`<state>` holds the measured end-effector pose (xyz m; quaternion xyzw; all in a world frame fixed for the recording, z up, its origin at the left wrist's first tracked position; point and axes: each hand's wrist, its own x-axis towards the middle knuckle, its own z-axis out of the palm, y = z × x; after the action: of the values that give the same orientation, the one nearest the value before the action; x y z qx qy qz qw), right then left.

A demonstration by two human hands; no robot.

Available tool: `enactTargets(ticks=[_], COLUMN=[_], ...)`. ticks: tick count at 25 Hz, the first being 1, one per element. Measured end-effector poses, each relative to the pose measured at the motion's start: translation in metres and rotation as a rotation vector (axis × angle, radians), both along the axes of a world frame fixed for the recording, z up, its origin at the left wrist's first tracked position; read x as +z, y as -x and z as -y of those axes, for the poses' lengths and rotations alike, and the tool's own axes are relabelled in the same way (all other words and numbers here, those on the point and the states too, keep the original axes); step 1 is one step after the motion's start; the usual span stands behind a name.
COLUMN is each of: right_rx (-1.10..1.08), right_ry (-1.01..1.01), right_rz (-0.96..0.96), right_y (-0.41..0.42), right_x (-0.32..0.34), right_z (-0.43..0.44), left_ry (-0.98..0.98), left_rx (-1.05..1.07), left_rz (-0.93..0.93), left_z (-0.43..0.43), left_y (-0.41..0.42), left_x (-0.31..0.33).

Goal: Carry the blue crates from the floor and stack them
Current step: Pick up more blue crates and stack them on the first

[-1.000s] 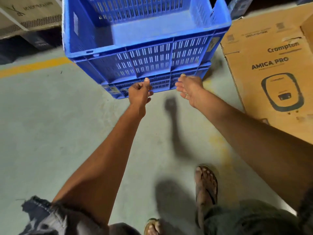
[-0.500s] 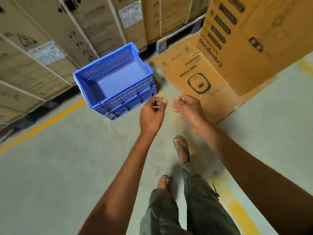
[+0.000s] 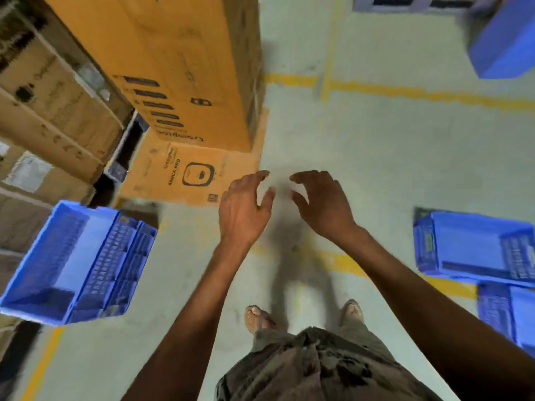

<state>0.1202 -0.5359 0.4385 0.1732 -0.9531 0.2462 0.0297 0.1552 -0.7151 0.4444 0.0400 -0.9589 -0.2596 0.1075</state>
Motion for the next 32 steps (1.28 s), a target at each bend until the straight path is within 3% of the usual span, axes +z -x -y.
enactTargets(ticks=[4, 10, 18, 23, 26, 29, 32], right_rx=[-0.222, -0.572, -0.946, -1.071, -1.115, -1.119, -1.117], right_ry=[-0.139, -0.113, 0.012, 0.014, 0.034, 0.052, 0.083], right_rz=[-0.073, 0.053, 0.294, 0.451, 0.556, 0.653, 0.696], right_y=[-0.023, -0.075, -0.079, -0.054, -0.038, -0.027, -0.021], right_x=[-0.004, -0.031, -0.083, -0.155, -0.212, -0.293, -0.385], right_z=[-0.170, -0.410, -0.612, -0.696, -0.742, -0.783, -0.818], left_ry=[0.117, -0.013, -0.095, -0.096, 0.018, 0.207, 0.263], left_rx=[-0.320, -0.621, -0.924, -1.012, -1.042, -1.004, -0.994], left_rz=[-0.055, 0.036, 0.315, 0.609, 0.772, 0.923, 1.001], left_z=[-0.159, -0.419, -0.632, -0.729, -0.778, -0.821, -0.853], left_y=[0.025, 0.032, 0.070, 0.114, 0.130, 0.140, 0.131], left_x=[-0.003, -0.033, -0.077, -0.182, -0.257, -0.361, -0.479])
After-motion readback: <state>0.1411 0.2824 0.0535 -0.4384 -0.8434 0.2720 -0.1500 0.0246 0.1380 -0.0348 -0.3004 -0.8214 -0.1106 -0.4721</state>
